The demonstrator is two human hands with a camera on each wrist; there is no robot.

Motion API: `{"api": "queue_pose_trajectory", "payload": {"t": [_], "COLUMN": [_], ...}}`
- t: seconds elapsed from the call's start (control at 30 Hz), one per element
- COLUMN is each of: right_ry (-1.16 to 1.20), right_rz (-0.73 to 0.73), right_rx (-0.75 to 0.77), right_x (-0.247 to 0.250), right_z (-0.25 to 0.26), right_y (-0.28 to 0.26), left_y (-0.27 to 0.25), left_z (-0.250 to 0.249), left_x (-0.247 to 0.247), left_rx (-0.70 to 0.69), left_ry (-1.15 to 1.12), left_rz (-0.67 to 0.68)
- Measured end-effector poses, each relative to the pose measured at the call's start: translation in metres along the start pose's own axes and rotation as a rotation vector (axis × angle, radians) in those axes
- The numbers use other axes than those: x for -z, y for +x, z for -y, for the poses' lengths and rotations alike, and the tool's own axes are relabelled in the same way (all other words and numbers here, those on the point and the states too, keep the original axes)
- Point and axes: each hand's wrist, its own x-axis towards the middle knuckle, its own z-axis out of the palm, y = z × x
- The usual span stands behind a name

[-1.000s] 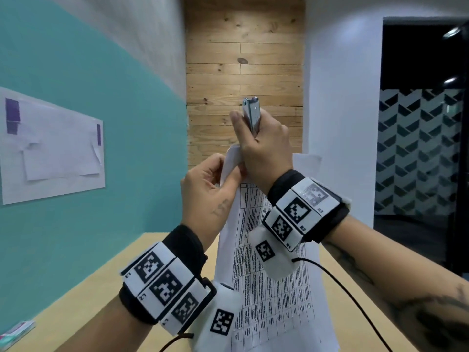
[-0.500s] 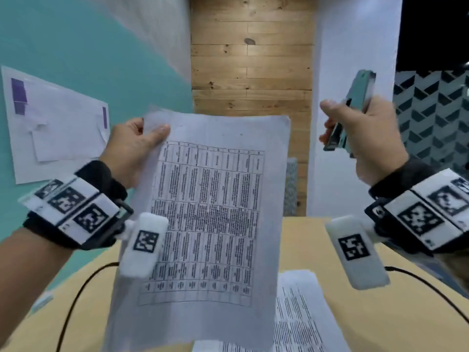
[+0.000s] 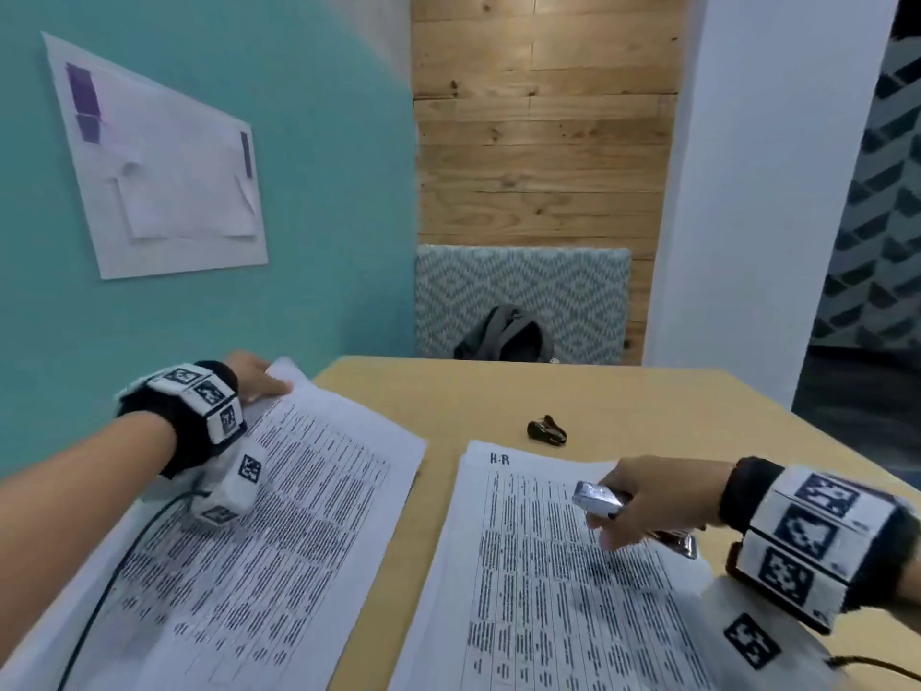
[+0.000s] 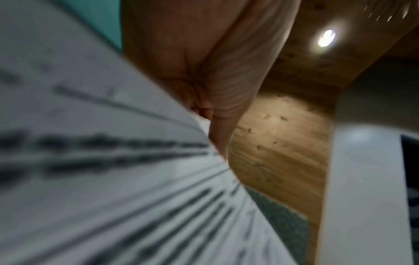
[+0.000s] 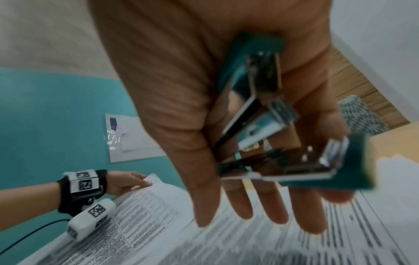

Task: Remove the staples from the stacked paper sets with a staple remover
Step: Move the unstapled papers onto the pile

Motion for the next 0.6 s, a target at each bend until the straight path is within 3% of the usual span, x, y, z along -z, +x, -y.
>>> {"api": "queue_pose_trajectory", "payload": {"t": [0.17,0.47,0.6], "right_ry": [-0.171,-0.302,-0.31], "right_rz": [0.048,0.0,-0.014], "right_rx": [0.0,0.025,0.021], "right_x": [-0.017,-0.021,-0.021], "right_z": [0.001,0.0,-0.002], "right_y": [0.008,0.012,0.013], "left_y": [0.022,0.022,0.006], "left_z": [0.029,0.034,-0.002], "left_x": [-0.047,-0.051,-0.045], "left_rx": [0.082,0.183,0.074], "left_ry": [0.188,0.309,0.352], "left_rz": [0.073,0.09,0.026]}}
